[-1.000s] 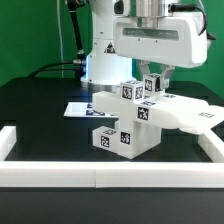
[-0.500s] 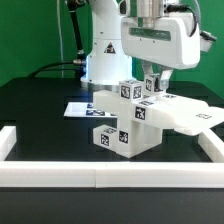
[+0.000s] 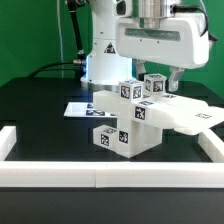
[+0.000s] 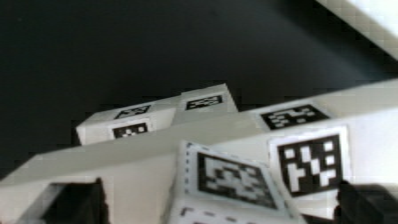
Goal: Assemble chair
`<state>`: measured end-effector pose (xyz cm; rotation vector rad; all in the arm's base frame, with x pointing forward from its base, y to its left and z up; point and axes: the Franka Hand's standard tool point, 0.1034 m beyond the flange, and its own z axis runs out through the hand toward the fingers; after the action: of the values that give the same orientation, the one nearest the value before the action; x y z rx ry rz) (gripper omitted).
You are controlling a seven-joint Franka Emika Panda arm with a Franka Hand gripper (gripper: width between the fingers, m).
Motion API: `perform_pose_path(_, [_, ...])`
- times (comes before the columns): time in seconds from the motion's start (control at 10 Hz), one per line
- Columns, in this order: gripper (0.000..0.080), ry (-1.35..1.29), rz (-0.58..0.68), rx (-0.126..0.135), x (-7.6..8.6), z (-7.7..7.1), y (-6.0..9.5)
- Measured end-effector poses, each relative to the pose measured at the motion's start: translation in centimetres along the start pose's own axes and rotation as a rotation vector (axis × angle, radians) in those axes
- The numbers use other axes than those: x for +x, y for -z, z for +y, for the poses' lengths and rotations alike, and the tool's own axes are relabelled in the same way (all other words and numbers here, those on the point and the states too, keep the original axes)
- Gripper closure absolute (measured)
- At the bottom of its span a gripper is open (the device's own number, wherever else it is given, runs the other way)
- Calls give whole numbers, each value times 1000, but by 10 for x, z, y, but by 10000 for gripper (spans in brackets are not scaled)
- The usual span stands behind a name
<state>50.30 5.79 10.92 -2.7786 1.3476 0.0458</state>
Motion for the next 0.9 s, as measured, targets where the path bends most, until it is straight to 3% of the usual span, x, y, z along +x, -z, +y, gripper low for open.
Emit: perform_pose_path(0.9, [151,713,12,-17,3,0,1])
